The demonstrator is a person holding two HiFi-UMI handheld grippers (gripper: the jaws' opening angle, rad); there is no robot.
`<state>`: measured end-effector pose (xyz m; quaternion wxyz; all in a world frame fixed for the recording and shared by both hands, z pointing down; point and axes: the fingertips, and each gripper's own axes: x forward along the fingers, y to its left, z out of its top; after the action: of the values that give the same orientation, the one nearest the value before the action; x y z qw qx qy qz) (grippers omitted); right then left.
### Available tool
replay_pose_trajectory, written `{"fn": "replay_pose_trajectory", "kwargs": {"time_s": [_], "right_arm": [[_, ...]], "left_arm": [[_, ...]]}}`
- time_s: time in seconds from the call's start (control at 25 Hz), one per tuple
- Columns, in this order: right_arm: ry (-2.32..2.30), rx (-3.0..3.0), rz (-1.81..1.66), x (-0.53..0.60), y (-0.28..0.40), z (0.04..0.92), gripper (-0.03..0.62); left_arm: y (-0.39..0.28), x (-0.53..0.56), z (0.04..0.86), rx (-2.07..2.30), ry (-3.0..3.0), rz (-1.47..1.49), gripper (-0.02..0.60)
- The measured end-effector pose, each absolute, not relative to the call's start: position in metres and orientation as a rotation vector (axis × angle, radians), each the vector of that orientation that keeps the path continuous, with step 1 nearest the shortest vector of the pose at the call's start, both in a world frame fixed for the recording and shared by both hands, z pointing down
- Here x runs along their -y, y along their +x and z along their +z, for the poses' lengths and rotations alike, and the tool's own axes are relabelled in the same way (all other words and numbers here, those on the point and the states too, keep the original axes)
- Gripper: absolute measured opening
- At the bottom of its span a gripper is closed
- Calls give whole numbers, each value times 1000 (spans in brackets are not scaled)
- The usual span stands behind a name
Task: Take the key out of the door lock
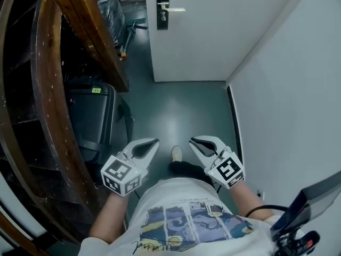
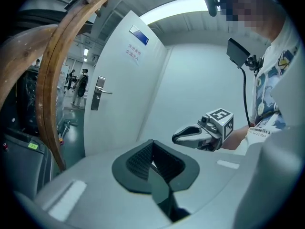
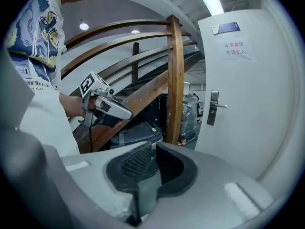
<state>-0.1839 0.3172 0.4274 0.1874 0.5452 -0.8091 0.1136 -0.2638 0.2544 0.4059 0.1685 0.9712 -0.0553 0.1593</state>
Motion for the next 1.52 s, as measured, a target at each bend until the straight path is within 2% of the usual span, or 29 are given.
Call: {"fn": "replay_pose_trajectory", "kwargs": {"time_s": [0.4,1.04,1.52], "right_arm": [[1461,2289,242,-229,-74,427,49],[1535,2230,240,-59,14,411,71],[1443,2212,16,76,95,383,106]], "left_arm": [[-171,-161,399,287,2747,445,10],[-80,17,402,255,2692,401,35],[-15,114,412,307,2640,379,66]]}}
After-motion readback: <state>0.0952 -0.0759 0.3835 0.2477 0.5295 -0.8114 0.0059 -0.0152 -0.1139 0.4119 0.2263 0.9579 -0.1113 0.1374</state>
